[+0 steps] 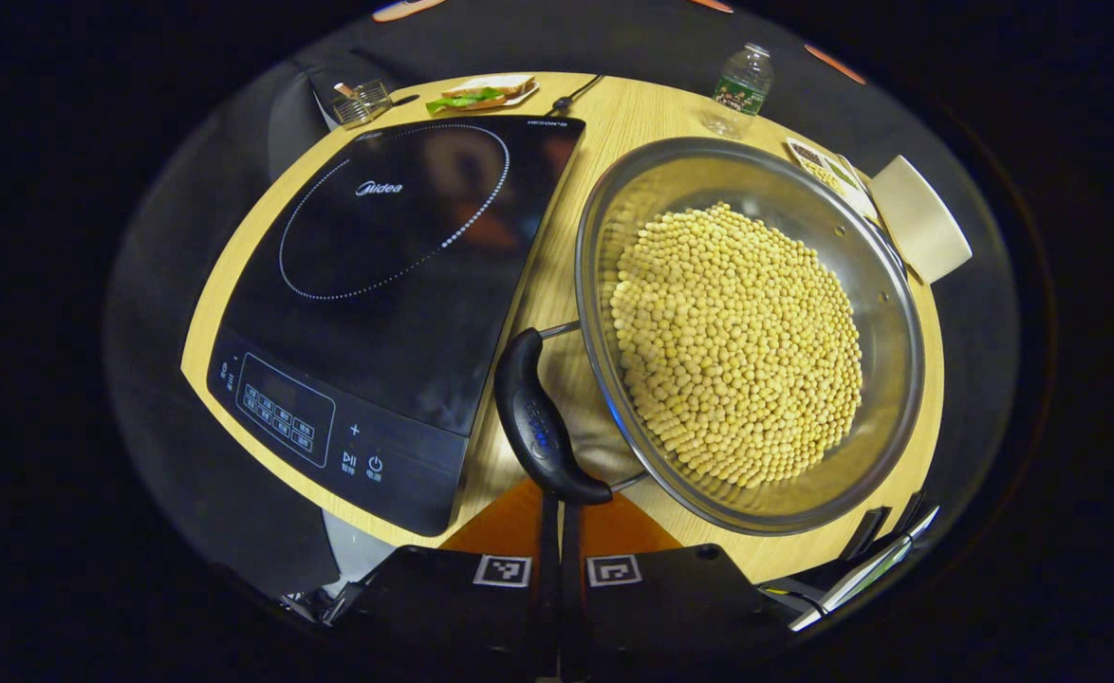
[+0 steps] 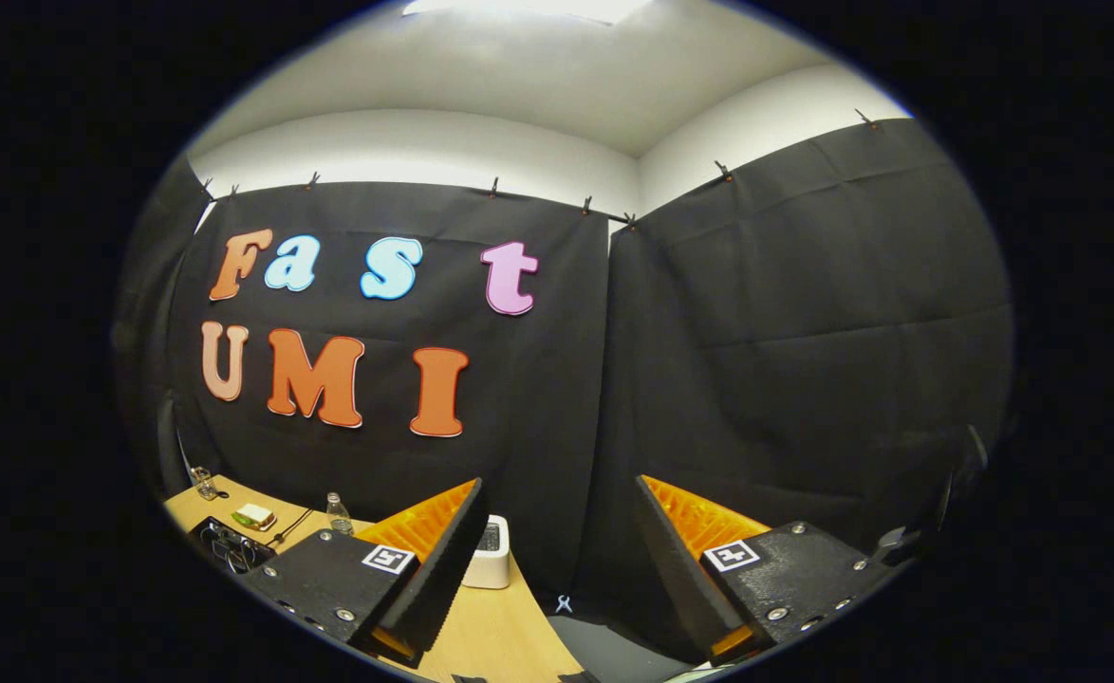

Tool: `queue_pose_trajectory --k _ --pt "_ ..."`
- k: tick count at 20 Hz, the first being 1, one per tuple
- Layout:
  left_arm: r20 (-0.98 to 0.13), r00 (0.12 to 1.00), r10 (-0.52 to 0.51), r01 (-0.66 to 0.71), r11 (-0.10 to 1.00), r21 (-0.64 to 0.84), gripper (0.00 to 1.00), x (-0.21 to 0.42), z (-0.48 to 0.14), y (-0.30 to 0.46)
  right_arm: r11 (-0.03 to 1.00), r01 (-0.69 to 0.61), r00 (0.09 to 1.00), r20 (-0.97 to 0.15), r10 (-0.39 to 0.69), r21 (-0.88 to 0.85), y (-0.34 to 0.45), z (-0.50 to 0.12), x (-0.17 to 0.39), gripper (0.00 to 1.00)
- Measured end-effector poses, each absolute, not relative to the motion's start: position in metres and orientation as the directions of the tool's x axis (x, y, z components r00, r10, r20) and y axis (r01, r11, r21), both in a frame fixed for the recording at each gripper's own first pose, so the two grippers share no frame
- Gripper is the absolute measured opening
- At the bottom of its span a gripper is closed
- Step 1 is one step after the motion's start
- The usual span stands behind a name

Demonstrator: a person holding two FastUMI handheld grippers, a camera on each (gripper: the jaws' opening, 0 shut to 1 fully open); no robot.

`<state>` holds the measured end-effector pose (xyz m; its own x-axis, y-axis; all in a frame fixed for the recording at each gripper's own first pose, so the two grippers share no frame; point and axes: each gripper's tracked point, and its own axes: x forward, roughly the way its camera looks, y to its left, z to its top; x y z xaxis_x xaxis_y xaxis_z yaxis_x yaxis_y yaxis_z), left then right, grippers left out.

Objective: First push the handle of the pot to place it horizontally, then grasp the pot with both hands and set it on the induction cooktop.

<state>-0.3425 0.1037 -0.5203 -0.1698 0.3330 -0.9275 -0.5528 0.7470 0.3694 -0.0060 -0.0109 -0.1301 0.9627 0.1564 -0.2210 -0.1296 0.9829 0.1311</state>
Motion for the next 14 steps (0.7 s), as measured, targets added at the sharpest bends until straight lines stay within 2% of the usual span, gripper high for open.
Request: queue_pose_trajectory --k 3,8,14 --pt "-0.912 -0.132 0.388 -0.555 0.734 0.392 0.08 -0.338 -0.523 0.119 0.969 -0.200 0.945 -0.231 0.230 0.148 0.011 -0.140 -0.003 0.95" --pt "-0.898 -0.052 0.436 -0.491 0.772 0.403 0.08 -0.317 -0.525 0.140 0.956 -0.232 0.920 -0.279 0.275 0.177 0.045 -0.155 0.007 0.95" --pt "-0.932 0.037 0.360 -0.402 0.859 0.316 0.08 -0.297 -0.527 0.157 0.950 -0.258 0.901 -0.311 0.301 0.174 0.114 -0.161 0.016 0.95"
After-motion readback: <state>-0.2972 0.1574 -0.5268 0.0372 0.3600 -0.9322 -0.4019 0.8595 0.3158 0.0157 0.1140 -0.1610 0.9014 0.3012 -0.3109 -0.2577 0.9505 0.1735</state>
